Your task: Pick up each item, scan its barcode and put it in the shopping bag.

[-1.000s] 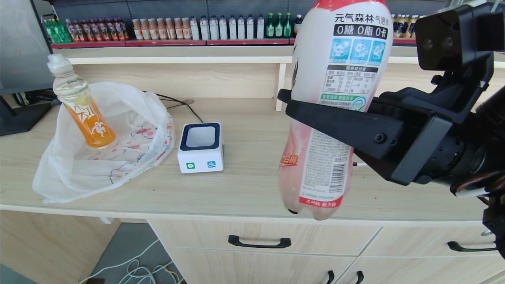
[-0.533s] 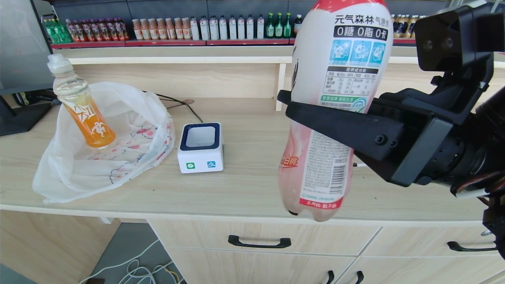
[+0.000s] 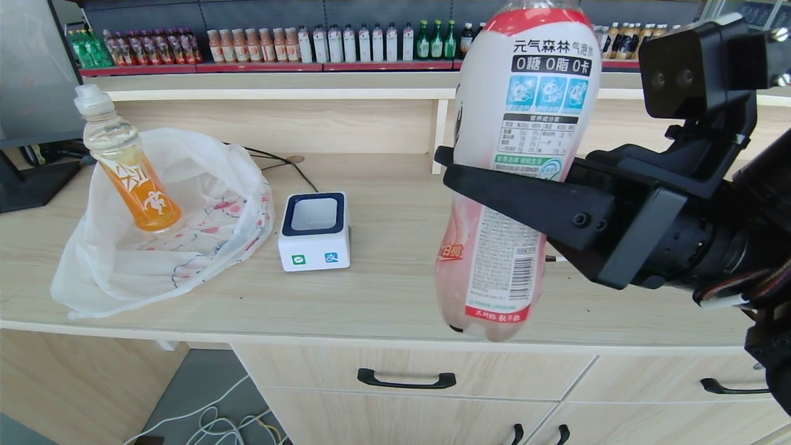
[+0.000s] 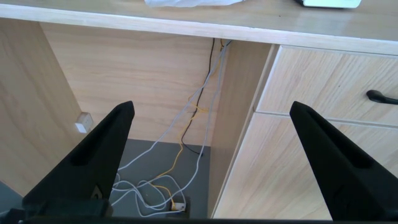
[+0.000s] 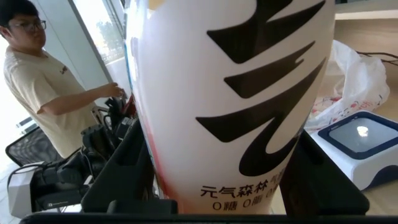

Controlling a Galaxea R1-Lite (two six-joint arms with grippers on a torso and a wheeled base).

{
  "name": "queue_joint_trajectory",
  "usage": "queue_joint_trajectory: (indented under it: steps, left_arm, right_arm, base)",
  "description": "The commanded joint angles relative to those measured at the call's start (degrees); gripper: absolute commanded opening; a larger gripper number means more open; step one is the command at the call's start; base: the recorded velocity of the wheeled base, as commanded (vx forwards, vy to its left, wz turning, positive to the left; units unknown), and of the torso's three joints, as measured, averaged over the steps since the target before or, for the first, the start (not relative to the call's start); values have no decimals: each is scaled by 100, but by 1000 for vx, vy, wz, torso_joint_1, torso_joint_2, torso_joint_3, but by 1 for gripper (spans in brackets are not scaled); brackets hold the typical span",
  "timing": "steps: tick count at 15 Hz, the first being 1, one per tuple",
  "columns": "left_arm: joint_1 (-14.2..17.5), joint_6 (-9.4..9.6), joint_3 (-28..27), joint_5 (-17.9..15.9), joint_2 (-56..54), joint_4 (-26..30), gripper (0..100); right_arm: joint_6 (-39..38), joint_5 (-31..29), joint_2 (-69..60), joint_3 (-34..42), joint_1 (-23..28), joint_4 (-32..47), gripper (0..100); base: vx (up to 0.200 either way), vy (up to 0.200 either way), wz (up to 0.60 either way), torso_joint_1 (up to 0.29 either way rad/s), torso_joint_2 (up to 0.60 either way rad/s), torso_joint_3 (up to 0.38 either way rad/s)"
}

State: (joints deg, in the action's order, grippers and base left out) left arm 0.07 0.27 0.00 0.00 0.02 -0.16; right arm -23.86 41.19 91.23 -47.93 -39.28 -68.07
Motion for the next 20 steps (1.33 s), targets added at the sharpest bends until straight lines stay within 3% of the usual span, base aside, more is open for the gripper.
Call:
queue_joint_trajectory:
  steps: [1, 3, 6, 9, 12, 14, 20]
  left_arm:
    - [1, 0, 0, 0, -2, -2, 100]
    - [1, 0, 0, 0, -2, -2, 100]
    - [1, 0, 0, 0, -2, -2, 100]
    - [1, 0, 0, 0, -2, 7, 100]
    - [1, 0, 0, 0, -2, -2, 100]
    - [1, 0, 0, 0, -2, -2, 100]
    - [1, 0, 0, 0, -2, -2, 100]
  right_arm:
    - [21, -23, 0, -23, 245, -75, 0]
    - [162, -41, 0, -32, 412, -92, 0]
    - [725, -1157, -18, 135, 500, -110, 0]
    - [918, -1834, -194, 575, 500, -321, 0]
    - [1366, -3557, -440, 1102, 500, -391, 0]
    - [1700, -4295, -493, 1076, 482, -444, 0]
    - [2966, -5077, -563, 1620, 526, -1375, 0]
  base:
    - [0, 0, 0, 0, 0, 0]
    - [0, 0, 0, 0, 0, 0]
    - [0, 0, 0, 0, 0, 0]
    - [0, 0, 0, 0, 0, 0]
    - [0, 0, 0, 0, 0, 0]
    - [0, 0, 0, 0, 0, 0]
    - [0, 0, 0, 0, 0, 0]
